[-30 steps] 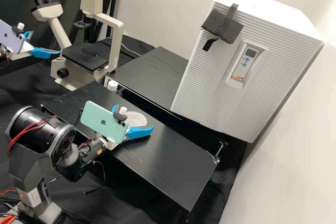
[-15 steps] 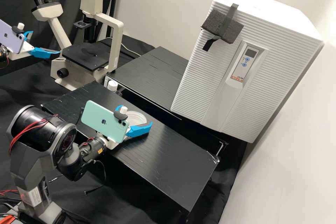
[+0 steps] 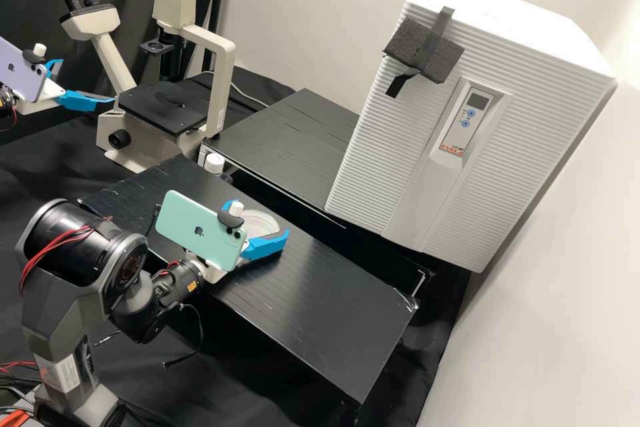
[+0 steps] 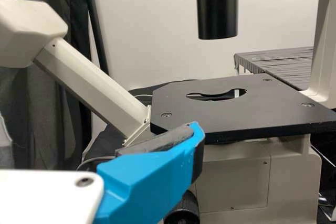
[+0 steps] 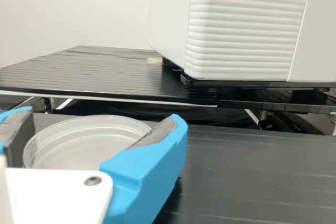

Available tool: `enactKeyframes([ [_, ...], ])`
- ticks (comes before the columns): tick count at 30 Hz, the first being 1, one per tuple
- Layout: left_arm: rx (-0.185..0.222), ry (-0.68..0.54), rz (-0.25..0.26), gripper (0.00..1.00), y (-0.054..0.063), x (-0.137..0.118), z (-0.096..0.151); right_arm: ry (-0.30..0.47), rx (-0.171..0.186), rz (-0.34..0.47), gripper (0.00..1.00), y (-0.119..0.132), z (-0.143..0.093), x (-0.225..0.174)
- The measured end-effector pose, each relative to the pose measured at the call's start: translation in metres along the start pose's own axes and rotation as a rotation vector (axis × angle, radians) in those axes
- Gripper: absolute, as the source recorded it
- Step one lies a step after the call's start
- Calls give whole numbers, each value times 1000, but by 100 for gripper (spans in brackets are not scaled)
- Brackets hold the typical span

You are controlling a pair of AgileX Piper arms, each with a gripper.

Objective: Open the petri dish lid.

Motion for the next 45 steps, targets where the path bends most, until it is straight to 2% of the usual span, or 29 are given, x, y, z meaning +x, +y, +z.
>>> enactKeyframes([
  [5,0,0,0,100,0,0,0,2,-2,-1,0,1,1,0],
  [9,0,0,0,100,0,0,0,11,13,0,0,2,0,0],
  [14,0,0,0,100,0,0,0,35,14,21,0,10,-2,-3],
  [20,0,0,0,100,0,0,0,47,48,44,0,18,-1,-11],
  [22,0,0,0,100,0,0,0,49,47,54,0,20,-1,-12],
  [26,0,0,0,100,0,0,0,29,46,69,0,24,4,-12],
  [37,0,0,0,100,0,0,0,-68,105,114,0,34,24,-11],
  [45,0,0,0,100,0,0,0,-77,109,124,0,37,28,-11],
])
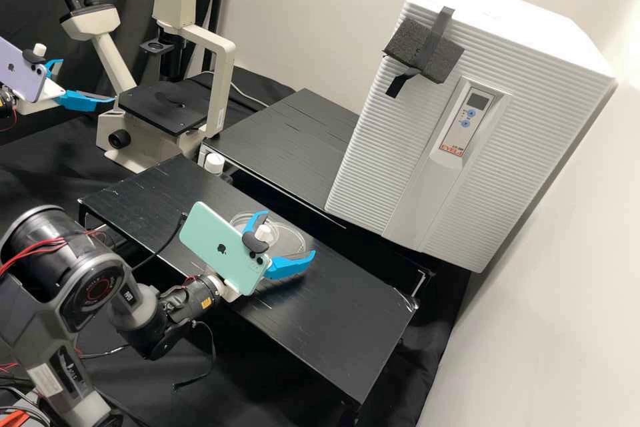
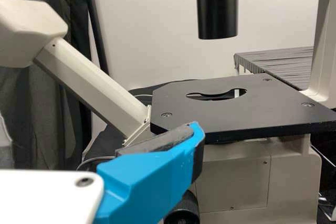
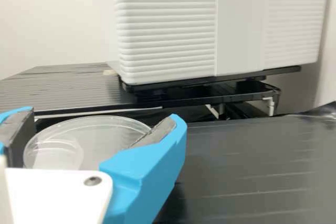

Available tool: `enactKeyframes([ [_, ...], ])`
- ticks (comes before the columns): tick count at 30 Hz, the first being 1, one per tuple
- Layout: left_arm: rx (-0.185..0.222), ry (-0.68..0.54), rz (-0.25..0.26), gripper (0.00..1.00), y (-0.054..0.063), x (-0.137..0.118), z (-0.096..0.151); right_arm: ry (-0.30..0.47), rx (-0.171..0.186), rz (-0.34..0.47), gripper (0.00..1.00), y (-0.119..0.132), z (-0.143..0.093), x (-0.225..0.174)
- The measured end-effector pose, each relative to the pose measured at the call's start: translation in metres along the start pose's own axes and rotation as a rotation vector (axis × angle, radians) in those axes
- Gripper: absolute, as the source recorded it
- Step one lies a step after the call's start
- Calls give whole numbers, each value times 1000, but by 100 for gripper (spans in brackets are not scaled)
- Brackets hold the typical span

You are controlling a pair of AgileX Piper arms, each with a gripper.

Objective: Open the petri dish lid.

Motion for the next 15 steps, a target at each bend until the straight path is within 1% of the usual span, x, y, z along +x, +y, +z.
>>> enactKeyframes([
  [1,0,0,0,100,0,0,0,-5,6,2,0,0,1,0],
  [5,0,0,0,100,0,0,0,-32,13,10,0,2,6,1],
  [8,0,0,0,100,0,0,0,-53,12,15,0,3,10,2],
  [15,0,0,0,100,0,0,0,-70,14,29,0,2,16,6],
])
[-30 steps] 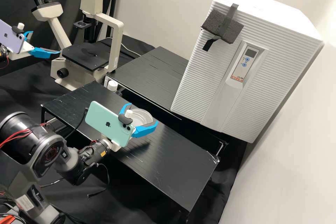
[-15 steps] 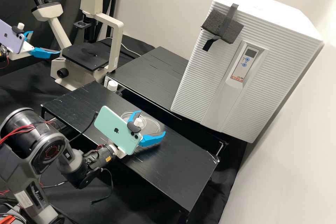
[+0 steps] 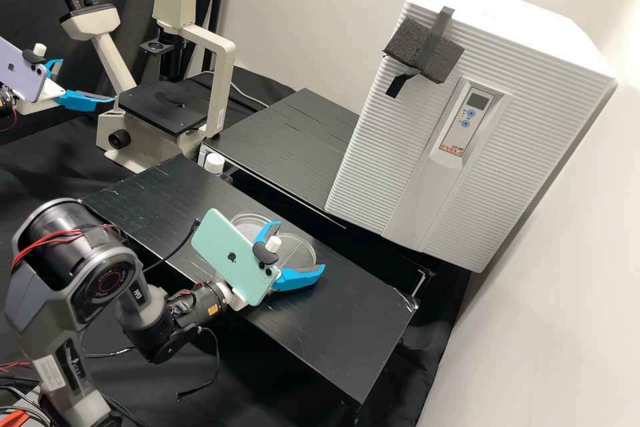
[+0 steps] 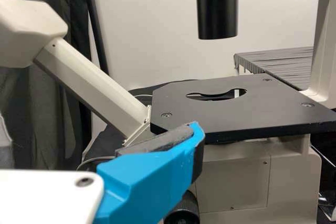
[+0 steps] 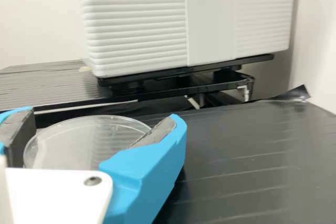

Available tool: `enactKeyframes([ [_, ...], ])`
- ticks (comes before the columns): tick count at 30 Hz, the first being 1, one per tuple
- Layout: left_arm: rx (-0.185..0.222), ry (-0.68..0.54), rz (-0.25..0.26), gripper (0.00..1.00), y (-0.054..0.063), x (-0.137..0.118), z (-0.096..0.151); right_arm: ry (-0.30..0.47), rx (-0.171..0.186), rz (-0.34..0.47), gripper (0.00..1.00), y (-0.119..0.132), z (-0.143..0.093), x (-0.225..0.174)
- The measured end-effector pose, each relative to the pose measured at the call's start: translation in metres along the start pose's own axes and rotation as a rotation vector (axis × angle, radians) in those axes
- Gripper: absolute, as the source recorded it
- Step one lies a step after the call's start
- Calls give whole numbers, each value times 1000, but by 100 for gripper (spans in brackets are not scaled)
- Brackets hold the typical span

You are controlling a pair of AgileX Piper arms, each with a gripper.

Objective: Open the petri dish lid.

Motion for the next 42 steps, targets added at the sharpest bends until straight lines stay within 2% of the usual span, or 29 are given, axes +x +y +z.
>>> enactKeyframes([
  [5,0,0,0,100,0,0,0,-42,1,22,0,3,8,2],
  [27,0,0,0,100,0,0,0,-77,-10,65,0,15,17,1],
  [28,0,0,0,100,0,0,0,-77,-12,64,100,15,17,1],
  [42,0,0,0,100,0,0,0,-67,-21,65,100,14,14,-3],
])
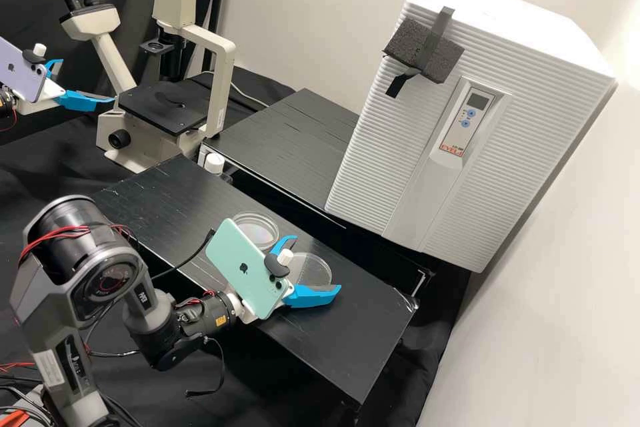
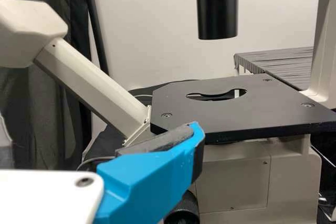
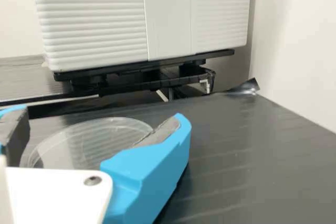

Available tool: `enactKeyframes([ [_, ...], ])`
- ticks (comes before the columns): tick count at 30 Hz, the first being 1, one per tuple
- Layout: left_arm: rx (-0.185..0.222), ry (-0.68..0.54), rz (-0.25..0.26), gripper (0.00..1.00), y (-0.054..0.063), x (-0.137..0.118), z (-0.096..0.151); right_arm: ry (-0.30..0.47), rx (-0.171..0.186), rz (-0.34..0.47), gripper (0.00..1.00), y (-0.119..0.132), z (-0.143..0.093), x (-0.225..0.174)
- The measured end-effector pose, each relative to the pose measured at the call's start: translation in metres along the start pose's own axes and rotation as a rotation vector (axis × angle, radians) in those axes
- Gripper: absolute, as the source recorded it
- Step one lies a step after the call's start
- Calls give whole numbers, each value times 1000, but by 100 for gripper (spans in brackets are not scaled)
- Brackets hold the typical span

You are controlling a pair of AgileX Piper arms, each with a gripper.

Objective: Open the petri dish lid.

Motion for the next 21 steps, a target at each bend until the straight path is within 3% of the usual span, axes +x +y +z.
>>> enactKeyframes([
  [15,0,0,0,100,0,0,0,80,-5,57,100,8,-19,-24],
  [18,0,0,0,100,0,0,0,98,23,66,100,11,-20,-29],
  [21,0,0,0,100,0,0,0,120,75,58,100,12,-21,-31],
])
